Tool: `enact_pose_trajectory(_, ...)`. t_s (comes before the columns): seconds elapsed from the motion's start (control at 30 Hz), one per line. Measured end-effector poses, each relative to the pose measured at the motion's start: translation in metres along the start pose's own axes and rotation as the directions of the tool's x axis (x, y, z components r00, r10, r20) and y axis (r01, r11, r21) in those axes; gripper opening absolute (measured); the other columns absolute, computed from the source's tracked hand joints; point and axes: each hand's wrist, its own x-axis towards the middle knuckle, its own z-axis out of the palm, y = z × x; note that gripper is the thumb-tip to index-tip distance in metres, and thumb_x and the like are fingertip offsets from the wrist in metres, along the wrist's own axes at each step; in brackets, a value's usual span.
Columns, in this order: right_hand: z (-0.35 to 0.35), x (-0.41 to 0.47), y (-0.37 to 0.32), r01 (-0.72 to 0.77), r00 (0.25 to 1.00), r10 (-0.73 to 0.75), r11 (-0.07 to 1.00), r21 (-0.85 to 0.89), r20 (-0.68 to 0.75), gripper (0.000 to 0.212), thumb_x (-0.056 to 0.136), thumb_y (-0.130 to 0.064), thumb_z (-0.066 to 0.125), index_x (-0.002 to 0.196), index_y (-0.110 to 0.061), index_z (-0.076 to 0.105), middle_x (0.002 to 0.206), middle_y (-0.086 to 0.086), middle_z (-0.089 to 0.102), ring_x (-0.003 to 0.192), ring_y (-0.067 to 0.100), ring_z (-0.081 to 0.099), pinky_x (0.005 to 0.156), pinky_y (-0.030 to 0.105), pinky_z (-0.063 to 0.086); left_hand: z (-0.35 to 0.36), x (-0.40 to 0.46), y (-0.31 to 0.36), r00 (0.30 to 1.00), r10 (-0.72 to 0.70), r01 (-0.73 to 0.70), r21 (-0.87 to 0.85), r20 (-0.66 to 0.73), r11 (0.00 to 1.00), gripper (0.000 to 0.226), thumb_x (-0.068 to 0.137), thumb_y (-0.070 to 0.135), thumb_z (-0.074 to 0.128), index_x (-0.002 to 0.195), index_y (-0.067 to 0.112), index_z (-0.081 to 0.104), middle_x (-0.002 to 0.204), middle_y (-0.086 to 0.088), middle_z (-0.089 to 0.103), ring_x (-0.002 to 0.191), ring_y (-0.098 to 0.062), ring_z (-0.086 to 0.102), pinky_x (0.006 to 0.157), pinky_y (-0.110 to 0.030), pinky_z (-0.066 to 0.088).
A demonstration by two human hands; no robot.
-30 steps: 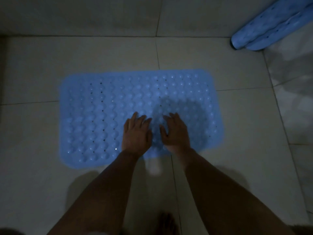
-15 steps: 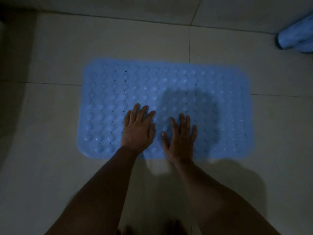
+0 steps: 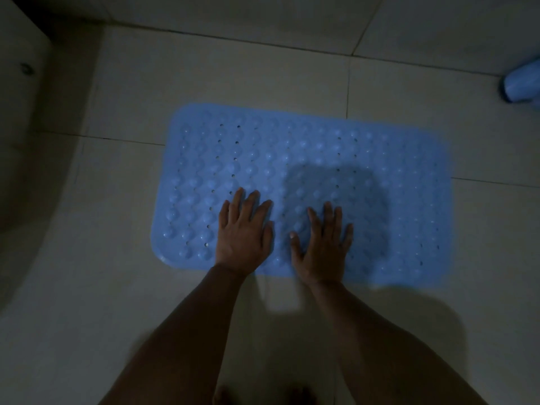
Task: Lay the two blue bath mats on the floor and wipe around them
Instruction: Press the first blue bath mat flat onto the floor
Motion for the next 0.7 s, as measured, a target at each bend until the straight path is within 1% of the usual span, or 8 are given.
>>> enact_pose_trajectory(0.07, -0.002, 0.000, -0.001, -0.013, 1.000, 0.013, 1.000, 0.001, 0.021, 0.067, 0.098, -0.062, 0.043, 0.154, -0.026, 0.040, 0.168, 0.010, 0.026, 0.158, 0.033, 0.015, 0.124, 0.061, 0.013, -0.005, -0.005, 0.004, 1.000, 0.013, -0.013, -0.005, 0.003, 1.000, 0.051, 0.102, 0.043, 0.040, 0.145, 0.020, 0.057, 0.157, -0.009, 0.047, 0.155, -0.035, 0.026, 0.123, -0.057, 0.025)
enact_pose_trajectory(0.13, -0.007, 0.005, -0.003, -0.016, 1.000, 0.016, 0.999, 0.040, -0.007, 0.059, 0.097, -0.059, 0.046, 0.146, -0.027, 0.049, 0.162, 0.010, 0.037, 0.154, 0.033, 0.026, 0.120, 0.060, 0.022, -0.008, -0.006, 0.006, 0.999, 0.034, -0.034, -0.002, 0.007, 0.999, 0.051, 0.102, 0.042, 0.041, 0.144, 0.019, 0.057, 0.157, -0.010, 0.047, 0.156, -0.035, 0.025, 0.123, -0.059, 0.025)
enact_pose_trajectory(0.23, -0.022, 0.032, 0.001, -0.044, 0.991, 0.059, 0.991, 0.123, -0.120, 0.036, 0.093, -0.052, 0.052, 0.115, -0.028, 0.067, 0.130, 0.005, 0.062, 0.123, 0.033, 0.056, 0.097, 0.052, 0.041, 0.001, -0.004, 0.012, 0.998, 0.051, -0.051, 0.000, 0.027, 0.999, 0.052, 0.101, 0.042, 0.041, 0.145, 0.019, 0.057, 0.157, -0.011, 0.047, 0.155, -0.037, 0.025, 0.121, -0.062, 0.026)
enact_pose_trajectory(0.3, -0.036, 0.055, 0.008, -0.069, 0.988, 0.084, 0.991, 0.114, -0.130, 0.031, 0.094, -0.050, 0.049, 0.104, -0.027, 0.068, 0.109, 0.002, 0.066, 0.102, 0.033, 0.063, 0.087, 0.047, 0.040, 0.012, 0.001, 0.022, 0.997, 0.058, -0.057, -0.019, 0.054, 0.998, 0.054, 0.101, 0.043, 0.040, 0.147, 0.019, 0.055, 0.159, -0.012, 0.044, 0.156, -0.038, 0.023, 0.121, -0.064, 0.024)
enact_pose_trajectory(0.33, -0.042, 0.065, 0.012, -0.071, 0.989, 0.082, 0.993, 0.092, -0.125, 0.031, 0.094, -0.049, 0.047, 0.103, -0.027, 0.068, 0.104, 0.002, 0.066, 0.098, 0.033, 0.063, 0.085, 0.046, 0.039, 0.017, 0.003, 0.029, 0.996, 0.060, -0.058, -0.022, 0.069, 0.998, 0.056, 0.101, 0.045, 0.039, 0.149, 0.019, 0.053, 0.161, -0.012, 0.041, 0.156, -0.038, 0.021, 0.121, -0.067, 0.021)
enact_pose_trajectory(0.43, -0.053, 0.080, 0.028, -0.065, 0.992, 0.073, 0.995, 0.079, -0.101, 0.035, 0.095, -0.048, 0.042, 0.104, -0.026, 0.067, 0.105, 0.002, 0.066, 0.099, 0.033, 0.061, 0.085, 0.046, 0.039, 0.036, 0.006, 0.045, 0.992, 0.044, -0.052, 0.069, 0.121, 0.996, 0.064, 0.101, 0.054, 0.036, 0.158, 0.023, 0.039, 0.170, -0.012, 0.023, 0.159, -0.039, 0.009, 0.119, -0.074, 0.010)
enact_pose_trajectory(0.53, -0.056, 0.080, 0.040, -0.072, 0.991, 0.083, 0.992, 0.106, -0.101, 0.035, 0.094, -0.047, 0.043, 0.107, -0.026, 0.067, 0.111, 0.002, 0.065, 0.104, 0.032, 0.060, 0.087, 0.047, 0.039, 0.049, 0.002, 0.047, 0.991, 0.039, -0.059, 0.155, 0.131, 0.986, 0.075, 0.102, 0.065, 0.031, 0.164, 0.024, 0.023, 0.174, -0.012, 0.005, 0.159, -0.038, -0.003, 0.119, -0.073, 0.006)
enact_pose_trajectory(0.7, -0.052, 0.066, 0.048, -0.047, 0.997, 0.058, 0.986, 0.161, -0.060, 0.029, 0.094, -0.045, 0.046, 0.107, -0.026, 0.064, 0.114, 0.001, 0.063, 0.108, 0.031, 0.059, 0.090, 0.048, 0.040, 0.052, 0.001, 0.048, 0.989, 0.042, -0.063, 0.147, 0.139, 0.987, 0.082, 0.100, 0.072, 0.027, 0.165, 0.024, 0.017, 0.174, -0.012, 0.000, 0.159, -0.038, -0.007, 0.120, -0.073, 0.004)
